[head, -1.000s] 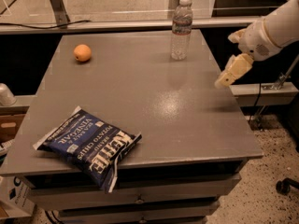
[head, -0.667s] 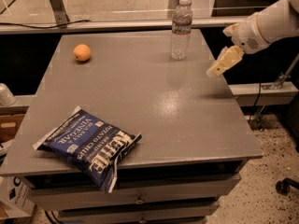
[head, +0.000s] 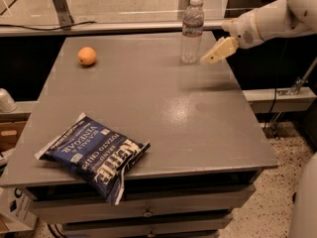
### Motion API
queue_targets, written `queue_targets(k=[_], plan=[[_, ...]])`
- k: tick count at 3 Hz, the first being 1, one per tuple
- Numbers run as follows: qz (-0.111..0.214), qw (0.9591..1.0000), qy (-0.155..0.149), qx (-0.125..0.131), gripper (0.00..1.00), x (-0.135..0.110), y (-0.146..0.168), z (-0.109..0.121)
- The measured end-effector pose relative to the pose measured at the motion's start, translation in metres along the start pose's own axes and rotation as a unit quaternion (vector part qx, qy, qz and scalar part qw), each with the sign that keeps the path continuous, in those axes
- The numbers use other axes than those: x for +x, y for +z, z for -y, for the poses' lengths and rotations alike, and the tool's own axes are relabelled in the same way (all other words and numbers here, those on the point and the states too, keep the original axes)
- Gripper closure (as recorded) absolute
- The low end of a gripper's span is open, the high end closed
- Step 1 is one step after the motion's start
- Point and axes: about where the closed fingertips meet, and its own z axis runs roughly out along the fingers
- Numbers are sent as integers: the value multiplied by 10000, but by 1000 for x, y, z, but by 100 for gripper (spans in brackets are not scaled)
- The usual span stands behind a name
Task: Move water bottle near orange
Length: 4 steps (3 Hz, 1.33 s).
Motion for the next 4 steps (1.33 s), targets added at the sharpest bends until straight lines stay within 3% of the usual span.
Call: queue_targets(k=[2,4], plan=[[737,9966,288,-206,0,-40,29,10],[1093,9927,379,-331,0,-64,40,13]])
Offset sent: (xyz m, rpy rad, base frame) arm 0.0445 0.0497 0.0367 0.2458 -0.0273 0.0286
